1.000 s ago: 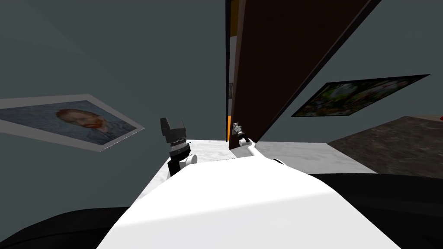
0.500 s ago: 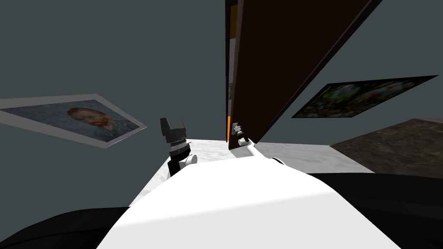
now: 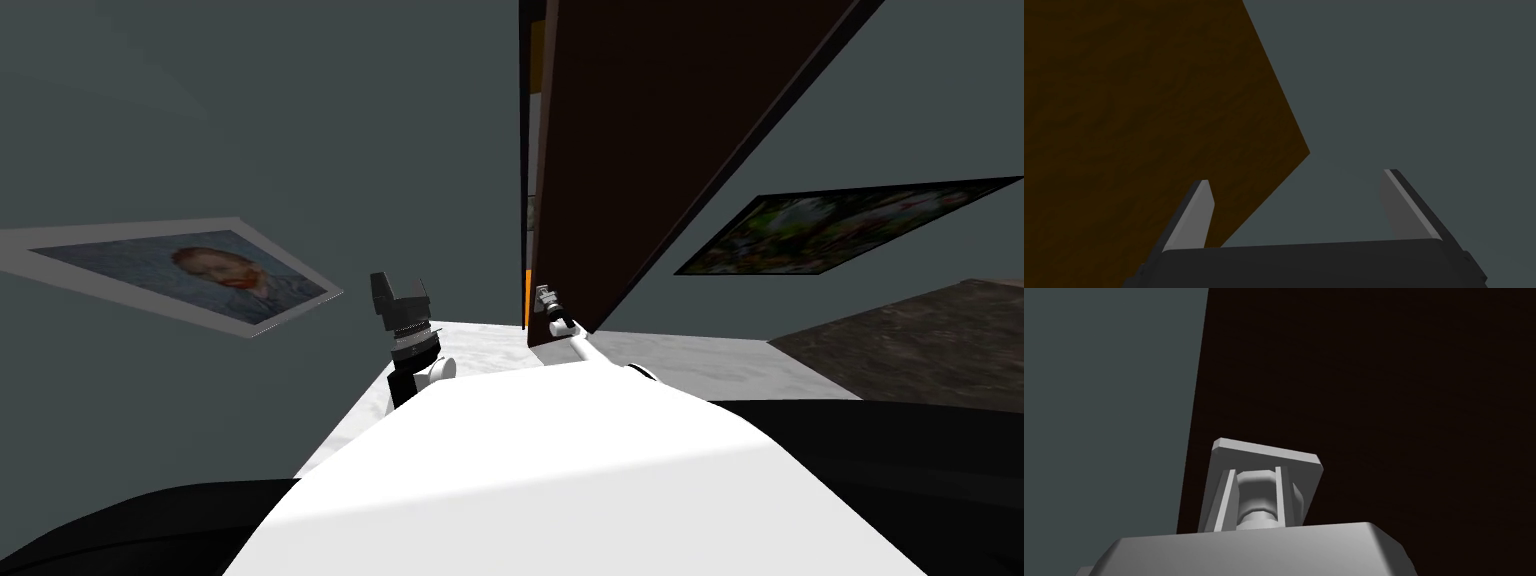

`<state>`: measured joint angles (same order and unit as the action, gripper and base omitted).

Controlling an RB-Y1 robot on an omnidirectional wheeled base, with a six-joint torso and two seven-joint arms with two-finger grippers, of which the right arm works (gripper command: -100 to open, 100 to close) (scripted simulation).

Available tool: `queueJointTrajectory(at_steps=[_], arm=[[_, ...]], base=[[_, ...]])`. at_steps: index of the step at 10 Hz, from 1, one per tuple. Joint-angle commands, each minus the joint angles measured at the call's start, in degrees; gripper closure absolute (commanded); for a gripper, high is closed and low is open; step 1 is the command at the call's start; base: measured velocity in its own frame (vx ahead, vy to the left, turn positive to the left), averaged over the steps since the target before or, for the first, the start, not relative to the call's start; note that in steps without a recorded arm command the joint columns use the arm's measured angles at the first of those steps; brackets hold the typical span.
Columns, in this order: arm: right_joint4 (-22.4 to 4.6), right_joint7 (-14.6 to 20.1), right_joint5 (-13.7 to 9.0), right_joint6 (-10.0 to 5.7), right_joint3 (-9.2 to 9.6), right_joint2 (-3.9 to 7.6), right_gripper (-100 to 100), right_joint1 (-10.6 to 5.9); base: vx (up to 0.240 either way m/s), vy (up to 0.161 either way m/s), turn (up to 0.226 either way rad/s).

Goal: Pull the door open

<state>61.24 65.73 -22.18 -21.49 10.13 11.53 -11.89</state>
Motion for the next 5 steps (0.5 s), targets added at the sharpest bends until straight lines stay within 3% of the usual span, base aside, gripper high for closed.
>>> queueJointTrajectory(at_steps=[1,5], arm=[[-0.3,2.9,-1.1,0.89,0.56,-0.32,100,0.50],[-0.5,8.4,-2.6,1.05,1.03,-0.43,100,0.23]], base=[[-0.007,-0.054,0.058],[0.000,-0.039,0.029]])
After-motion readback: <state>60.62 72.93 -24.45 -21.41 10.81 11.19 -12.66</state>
